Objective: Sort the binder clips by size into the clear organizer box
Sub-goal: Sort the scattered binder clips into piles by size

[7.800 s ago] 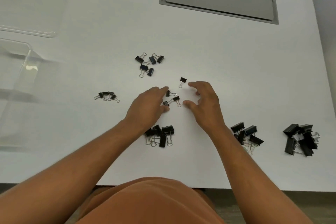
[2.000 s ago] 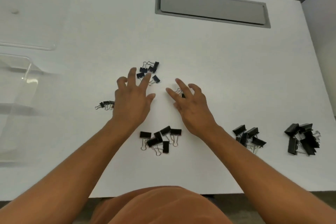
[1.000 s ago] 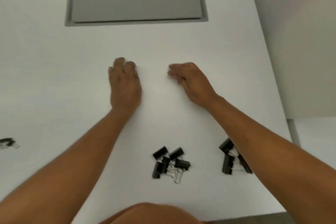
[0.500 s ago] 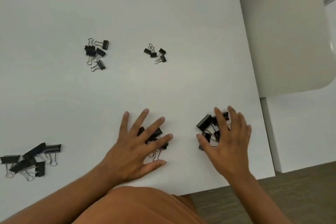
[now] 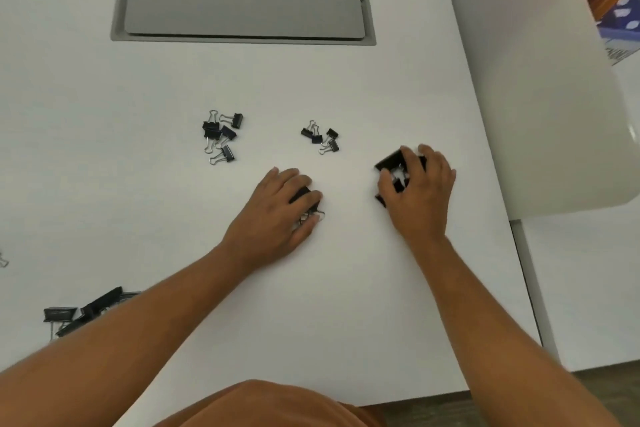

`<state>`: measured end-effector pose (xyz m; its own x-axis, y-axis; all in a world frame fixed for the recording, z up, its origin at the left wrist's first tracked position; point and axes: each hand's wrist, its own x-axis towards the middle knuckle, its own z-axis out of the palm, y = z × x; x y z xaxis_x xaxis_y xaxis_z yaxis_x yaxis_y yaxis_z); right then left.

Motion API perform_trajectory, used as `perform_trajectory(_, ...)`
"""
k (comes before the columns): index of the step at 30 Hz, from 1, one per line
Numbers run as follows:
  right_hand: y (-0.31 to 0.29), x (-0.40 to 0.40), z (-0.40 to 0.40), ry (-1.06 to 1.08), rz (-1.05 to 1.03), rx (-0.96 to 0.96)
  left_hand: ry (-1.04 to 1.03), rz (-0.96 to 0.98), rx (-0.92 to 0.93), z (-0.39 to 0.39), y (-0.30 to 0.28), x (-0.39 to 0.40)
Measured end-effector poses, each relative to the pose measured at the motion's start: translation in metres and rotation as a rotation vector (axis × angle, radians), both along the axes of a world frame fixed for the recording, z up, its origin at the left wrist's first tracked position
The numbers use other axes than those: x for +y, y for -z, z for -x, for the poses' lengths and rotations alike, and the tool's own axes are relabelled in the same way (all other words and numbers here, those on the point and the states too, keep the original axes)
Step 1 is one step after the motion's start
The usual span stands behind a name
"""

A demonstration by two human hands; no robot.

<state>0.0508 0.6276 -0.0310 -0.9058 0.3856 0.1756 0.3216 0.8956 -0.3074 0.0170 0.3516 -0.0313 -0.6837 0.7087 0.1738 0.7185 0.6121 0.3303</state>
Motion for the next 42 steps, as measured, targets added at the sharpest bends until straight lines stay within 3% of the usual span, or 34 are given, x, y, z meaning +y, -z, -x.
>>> perform_trajectory(6,-0.003,0.026,0.08,-0.004,0.024,0.011,-0.011,0.002,-0.009,-0.011,0.001,-0.003)
perform_trajectory(12,0.005,0.026,0.069,-0.063,0.005,0.072,0.049,-0.057,-0.015,-0.013,0.0,0.025)
perform_trajectory(18,0.004,0.021,0.079,-0.089,-0.028,0.011,0.295,-0.078,0.027,-0.023,0.003,0.108)
perform_trajectory(23,0.005,0.007,0.1,-0.222,-0.057,-0.062,0.305,-0.047,0.019,-0.008,0.002,0.123)
perform_trajectory(27,-0.001,0.006,0.104,-0.207,0.023,-0.068,0.243,-0.034,0.031,-0.014,-0.004,0.1)
perform_trajectory(31,-0.031,0.005,0.073,-0.156,0.141,0.126,0.061,-0.186,0.012,-0.011,-0.004,0.059)
perform_trajectory(34,-0.039,-0.016,0.015,-0.271,0.132,0.221,-0.101,-0.149,0.081,0.014,-0.002,0.043)
perform_trajectory(39,-0.018,-0.054,-0.051,-0.389,-0.061,-0.12,-0.139,0.014,0.072,0.064,0.002,0.057)
perform_trajectory(42,-0.01,-0.057,-0.056,-0.36,-0.073,-0.119,-0.088,0.023,0.093,0.074,0.008,0.061)
